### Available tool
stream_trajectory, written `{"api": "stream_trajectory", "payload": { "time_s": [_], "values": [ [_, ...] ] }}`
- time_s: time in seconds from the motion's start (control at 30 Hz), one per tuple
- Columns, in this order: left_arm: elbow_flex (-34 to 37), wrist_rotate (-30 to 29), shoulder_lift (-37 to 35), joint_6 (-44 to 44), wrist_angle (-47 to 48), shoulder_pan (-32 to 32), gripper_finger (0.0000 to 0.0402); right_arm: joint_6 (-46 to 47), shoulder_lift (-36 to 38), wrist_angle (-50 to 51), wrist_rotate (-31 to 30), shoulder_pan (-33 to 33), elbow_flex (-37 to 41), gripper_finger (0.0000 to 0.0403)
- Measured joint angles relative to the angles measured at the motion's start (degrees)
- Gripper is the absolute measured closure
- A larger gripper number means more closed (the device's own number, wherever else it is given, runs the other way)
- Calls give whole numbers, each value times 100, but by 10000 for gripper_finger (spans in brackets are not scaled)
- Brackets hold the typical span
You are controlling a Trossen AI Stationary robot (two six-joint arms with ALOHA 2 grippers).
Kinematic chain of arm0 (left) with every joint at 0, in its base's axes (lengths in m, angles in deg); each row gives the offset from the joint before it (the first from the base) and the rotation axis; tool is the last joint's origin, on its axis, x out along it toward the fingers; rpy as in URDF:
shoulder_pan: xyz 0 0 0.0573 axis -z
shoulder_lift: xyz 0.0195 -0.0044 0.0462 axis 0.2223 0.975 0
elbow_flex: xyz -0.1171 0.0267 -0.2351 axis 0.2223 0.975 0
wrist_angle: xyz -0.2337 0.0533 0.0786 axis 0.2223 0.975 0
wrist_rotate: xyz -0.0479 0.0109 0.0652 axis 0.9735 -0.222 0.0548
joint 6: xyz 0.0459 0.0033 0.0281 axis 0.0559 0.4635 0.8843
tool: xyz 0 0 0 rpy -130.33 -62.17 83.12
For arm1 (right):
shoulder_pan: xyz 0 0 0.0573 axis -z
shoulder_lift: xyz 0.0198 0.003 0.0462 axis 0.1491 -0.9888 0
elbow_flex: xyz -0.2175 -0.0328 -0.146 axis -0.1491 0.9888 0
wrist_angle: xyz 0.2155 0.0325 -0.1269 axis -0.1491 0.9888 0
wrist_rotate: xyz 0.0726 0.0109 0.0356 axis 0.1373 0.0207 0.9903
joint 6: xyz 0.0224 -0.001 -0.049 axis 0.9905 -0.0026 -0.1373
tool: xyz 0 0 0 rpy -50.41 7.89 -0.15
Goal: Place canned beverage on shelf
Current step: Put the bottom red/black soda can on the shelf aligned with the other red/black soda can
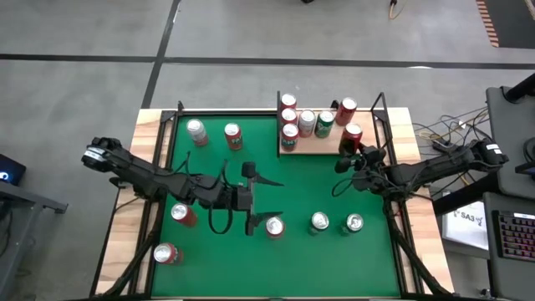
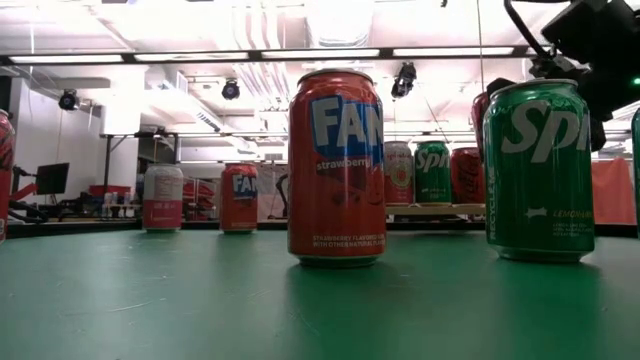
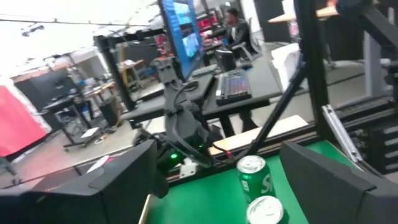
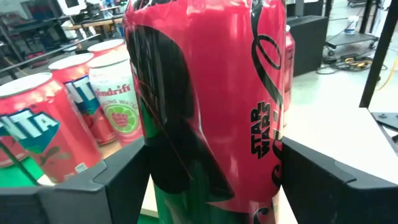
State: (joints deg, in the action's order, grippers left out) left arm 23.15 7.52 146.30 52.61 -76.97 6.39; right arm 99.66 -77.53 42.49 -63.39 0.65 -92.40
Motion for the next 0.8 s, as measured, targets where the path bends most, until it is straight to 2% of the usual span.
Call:
{"api": "stream_trajectory", "payload": {
  "time_s": [0.13, 0.5, 0.8],
  "values": [
    [527, -305, -381, 4, -213, -119, 91, 13, -1, 9, 61, 95, 4, 115],
    [2183, -253, -1880, -81, -294, -866, 135, 337, 2, 20, 500, 411, 7, 115],
    [2373, -285, -2320, 38, -301, -1632, 161, 646, 2, 26, 1046, 898, 11, 111]
  ]
}}
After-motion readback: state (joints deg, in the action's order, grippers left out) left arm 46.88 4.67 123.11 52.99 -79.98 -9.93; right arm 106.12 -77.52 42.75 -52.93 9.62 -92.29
